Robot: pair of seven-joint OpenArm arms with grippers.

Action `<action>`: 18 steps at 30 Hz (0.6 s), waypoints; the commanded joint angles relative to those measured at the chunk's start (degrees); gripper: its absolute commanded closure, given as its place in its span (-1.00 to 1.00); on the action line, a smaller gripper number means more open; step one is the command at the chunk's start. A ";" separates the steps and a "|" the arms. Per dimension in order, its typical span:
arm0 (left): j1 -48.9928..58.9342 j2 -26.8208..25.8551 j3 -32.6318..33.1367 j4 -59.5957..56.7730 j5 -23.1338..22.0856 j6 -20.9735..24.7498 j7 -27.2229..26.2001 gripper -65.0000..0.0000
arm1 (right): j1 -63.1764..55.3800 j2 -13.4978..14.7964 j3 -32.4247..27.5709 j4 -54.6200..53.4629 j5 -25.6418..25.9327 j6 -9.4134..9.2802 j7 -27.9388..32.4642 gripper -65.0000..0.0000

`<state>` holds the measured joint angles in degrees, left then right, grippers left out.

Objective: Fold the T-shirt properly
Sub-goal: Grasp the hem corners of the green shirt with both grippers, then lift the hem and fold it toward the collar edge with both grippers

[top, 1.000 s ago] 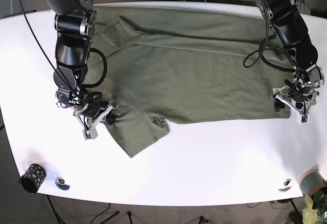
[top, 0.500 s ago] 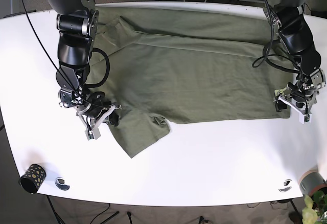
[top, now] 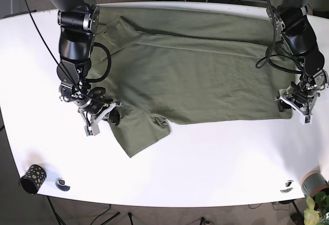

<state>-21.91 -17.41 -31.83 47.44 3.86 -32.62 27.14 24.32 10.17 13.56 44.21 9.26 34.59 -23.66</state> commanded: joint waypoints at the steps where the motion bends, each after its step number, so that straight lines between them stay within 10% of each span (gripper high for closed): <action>1: -0.90 0.40 0.05 0.34 -0.12 -0.65 0.78 0.65 | 0.61 0.33 -0.07 0.41 -1.74 -0.08 -2.41 0.90; 3: -0.90 0.57 0.05 0.52 -0.12 -0.65 0.78 1.00 | 0.61 0.33 -0.07 0.41 -1.74 -0.08 -2.41 0.90; 18: 1.82 5.94 -1.79 19.07 -0.39 -1.62 1.22 1.00 | -0.18 0.77 -0.07 14.74 -1.92 -0.08 -8.03 0.91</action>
<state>-18.83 -10.92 -33.54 64.25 4.25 -33.28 29.69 22.11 10.31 13.43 55.22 6.22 34.30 -32.21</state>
